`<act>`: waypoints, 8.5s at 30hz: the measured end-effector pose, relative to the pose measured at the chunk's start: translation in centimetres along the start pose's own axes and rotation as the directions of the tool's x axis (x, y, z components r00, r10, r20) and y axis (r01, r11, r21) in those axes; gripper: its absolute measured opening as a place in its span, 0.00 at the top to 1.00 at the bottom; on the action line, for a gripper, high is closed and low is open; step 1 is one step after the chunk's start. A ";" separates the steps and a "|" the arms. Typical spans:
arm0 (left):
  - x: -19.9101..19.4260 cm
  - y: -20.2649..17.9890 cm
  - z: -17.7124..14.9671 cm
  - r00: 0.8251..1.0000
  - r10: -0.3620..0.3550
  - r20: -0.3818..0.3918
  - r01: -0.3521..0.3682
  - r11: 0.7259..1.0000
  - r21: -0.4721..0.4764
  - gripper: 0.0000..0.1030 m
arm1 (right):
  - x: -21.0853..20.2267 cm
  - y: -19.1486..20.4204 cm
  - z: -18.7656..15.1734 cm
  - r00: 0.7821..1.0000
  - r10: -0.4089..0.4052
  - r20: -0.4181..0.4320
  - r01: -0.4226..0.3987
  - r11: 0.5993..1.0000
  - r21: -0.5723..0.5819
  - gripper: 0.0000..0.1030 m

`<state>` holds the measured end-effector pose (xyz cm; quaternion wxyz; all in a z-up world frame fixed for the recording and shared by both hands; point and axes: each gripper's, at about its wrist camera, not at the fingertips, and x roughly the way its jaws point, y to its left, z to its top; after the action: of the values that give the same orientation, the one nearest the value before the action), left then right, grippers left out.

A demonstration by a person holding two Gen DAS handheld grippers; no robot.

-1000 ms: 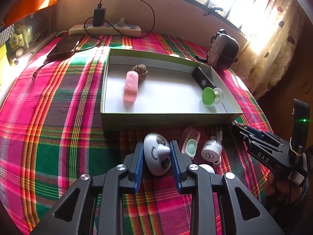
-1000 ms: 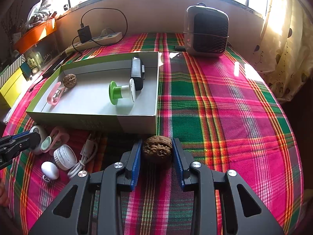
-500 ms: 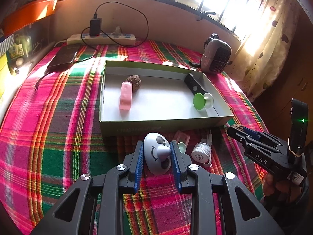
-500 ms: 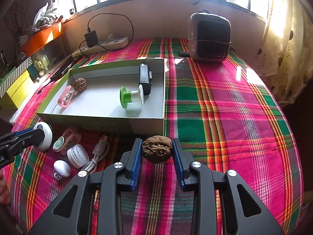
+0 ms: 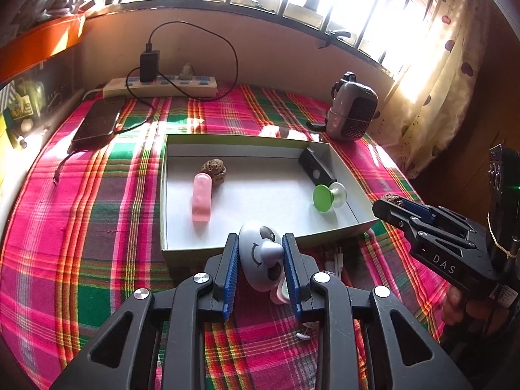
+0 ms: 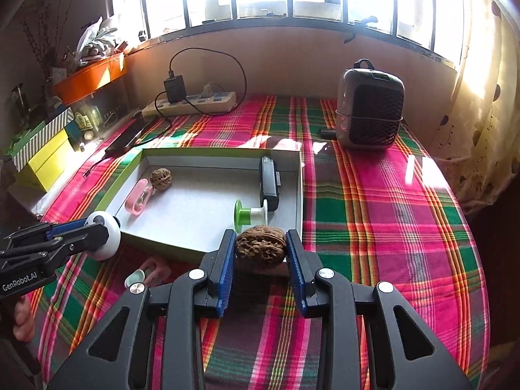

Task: Organize objects
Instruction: 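Carry the panda-face figure and the walnut over the tray with both tools, then open the right tool to drop the walnut in the tray while the left tool releases the figure, then withdraw both tools from the tray toward the remaining objects, then grasp the small white knob with the left tool while the right tool approaches the white brush head, then close the right tool on the white round brush head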

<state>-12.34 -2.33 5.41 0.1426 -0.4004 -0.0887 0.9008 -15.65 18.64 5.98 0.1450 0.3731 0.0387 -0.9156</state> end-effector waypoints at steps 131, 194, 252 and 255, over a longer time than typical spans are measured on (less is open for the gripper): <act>-0.1 0.0 0.0 0.994 0.103 0.026 -0.103 0.994 0.028 0.71 | 2.8 3.5 2.9 1.000 0.009 -0.012 -0.010 0.999 -0.053 0.61; 1.5 -3.1 -6.7 0.994 -0.003 -0.105 0.017 0.991 0.136 0.77 | -1.3 2.3 -5.7 0.999 -0.018 -0.046 0.019 1.000 0.019 0.61; 0.4 0.8 -6.7 0.996 0.032 -0.078 -0.027 0.998 0.065 0.77 | 2.9 7.2 -5.5 0.983 0.133 -0.130 -0.149 0.981 -0.127 0.68; 0.4 0.8 -6.7 0.996 0.033 -0.078 -0.028 0.997 0.066 0.77 | 2.9 7.1 -5.5 0.982 0.133 -0.132 -0.150 0.981 -0.125 0.70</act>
<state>-7.74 -2.62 0.51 0.1451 -0.4322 -0.0478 0.8887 -11.85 12.14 0.24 0.2318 0.4200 0.0823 -0.8736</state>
